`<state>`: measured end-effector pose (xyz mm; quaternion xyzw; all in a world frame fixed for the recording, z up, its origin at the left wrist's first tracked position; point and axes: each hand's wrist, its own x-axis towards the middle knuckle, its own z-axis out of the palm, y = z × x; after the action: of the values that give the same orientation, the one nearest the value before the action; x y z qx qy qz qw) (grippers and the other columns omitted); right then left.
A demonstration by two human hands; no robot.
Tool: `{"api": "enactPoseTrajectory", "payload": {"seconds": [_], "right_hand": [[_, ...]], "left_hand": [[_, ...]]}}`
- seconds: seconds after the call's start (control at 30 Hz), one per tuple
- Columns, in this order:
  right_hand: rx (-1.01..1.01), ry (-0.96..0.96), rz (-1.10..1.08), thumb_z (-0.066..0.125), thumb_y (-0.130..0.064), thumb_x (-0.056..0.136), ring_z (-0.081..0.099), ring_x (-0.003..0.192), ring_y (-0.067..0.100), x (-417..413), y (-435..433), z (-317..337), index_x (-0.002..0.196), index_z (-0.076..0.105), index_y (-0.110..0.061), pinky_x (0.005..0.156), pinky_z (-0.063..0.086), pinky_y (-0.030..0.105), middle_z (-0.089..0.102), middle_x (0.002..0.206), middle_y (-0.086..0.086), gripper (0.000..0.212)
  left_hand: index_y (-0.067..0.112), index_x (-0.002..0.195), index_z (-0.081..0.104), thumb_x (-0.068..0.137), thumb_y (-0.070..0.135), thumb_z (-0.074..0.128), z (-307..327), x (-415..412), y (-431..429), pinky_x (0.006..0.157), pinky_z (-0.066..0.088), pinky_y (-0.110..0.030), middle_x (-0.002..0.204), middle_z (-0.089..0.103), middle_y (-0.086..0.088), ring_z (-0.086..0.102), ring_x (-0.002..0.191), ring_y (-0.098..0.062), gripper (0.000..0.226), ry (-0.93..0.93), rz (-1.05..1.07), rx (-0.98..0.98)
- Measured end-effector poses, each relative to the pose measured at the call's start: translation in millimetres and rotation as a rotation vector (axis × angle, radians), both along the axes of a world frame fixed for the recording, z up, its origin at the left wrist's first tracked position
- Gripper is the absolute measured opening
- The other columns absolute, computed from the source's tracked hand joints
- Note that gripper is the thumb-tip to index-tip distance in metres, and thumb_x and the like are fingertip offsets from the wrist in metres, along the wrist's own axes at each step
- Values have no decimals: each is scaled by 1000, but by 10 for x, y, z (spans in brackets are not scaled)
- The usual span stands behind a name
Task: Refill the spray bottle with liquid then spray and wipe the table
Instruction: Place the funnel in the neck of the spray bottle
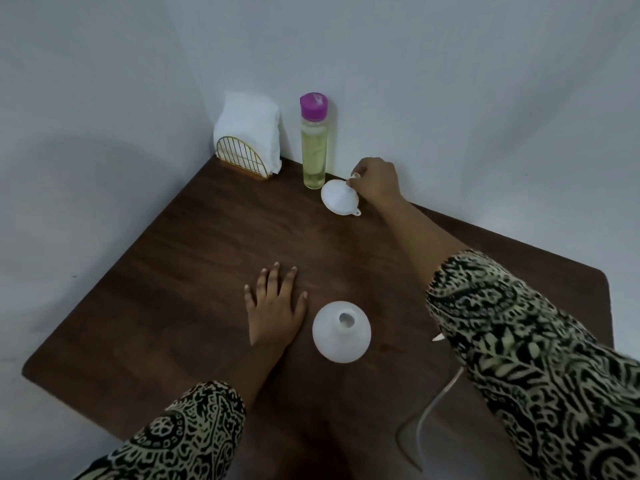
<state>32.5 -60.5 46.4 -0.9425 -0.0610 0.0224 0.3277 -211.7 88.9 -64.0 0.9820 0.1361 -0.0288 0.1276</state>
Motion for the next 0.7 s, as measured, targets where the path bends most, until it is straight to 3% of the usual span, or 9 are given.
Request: {"api": "enactPoseTrajectory", "payload": {"seconds": [0.07,0.17,0.23,0.3,0.4,0.47,0.57,0.7], "right_hand": [[177,56,-39,72,-15,79,68,85,22,-239,-107,150,89,70,-8,79,54,31,72,88,8,13],[532,211,-88,73,-13,82,69,75,16,-783,-258,447,88,66,-9,76,59,29,71,86,9,10],[676,251,-77,72,-14,83,68,75,14,-1136,-344,634,90,66,-11,75,59,28,71,88,6,9],[776,258,-57,70,-14,84,68,77,13,-1440,-408,767,92,66,-11,76,59,29,70,89,5,9],[929,286,-62,70,-12,85,67,76,15,-1817,-473,903,88,65,-11,77,59,32,70,87,5,6],[978,309,-36,70,-10,84,67,75,15,-2008,-483,932,85,63,-10,78,59,33,69,84,5,7],[970,324,53,70,-7,83,66,77,14,-2232,-494,895,83,61,-9,77,59,33,66,82,5,9],[817,306,168,71,-9,82,64,78,13,-2359,-572,729,89,64,-11,76,58,32,66,83,1,10]], "left_hand": [[35,146,31,87,60,22,56,19,12,115,10,-54,157,26,1,17,145,-23,65,13,15,-66],[35,142,39,91,49,48,177,74,43,116,4,-48,156,25,4,14,146,-21,54,64,87,-248],[26,132,54,92,34,57,451,100,27,113,20,-39,146,43,1,32,139,-22,41,27,197,-597],[18,123,61,95,23,56,812,45,-43,96,39,-25,125,60,-1,53,121,-18,29,-102,307,-985],[18,115,65,99,29,48,1332,-151,-157,76,48,-20,104,71,-5,65,93,-12,26,-190,327,-1252],[17,111,67,99,34,45,1548,-265,-225,71,49,-25,95,74,-6,66,79,-14,31,-123,319,-1430],[12,102,65,98,23,47,1738,-429,-277,61,48,-25,78,71,-1,61,62,-10,21,-139,383,-1657],[12,105,67,94,17,56,1856,-558,-246,45,45,-14,62,61,7,52,49,-1,17,-197,484,-1719]]}}
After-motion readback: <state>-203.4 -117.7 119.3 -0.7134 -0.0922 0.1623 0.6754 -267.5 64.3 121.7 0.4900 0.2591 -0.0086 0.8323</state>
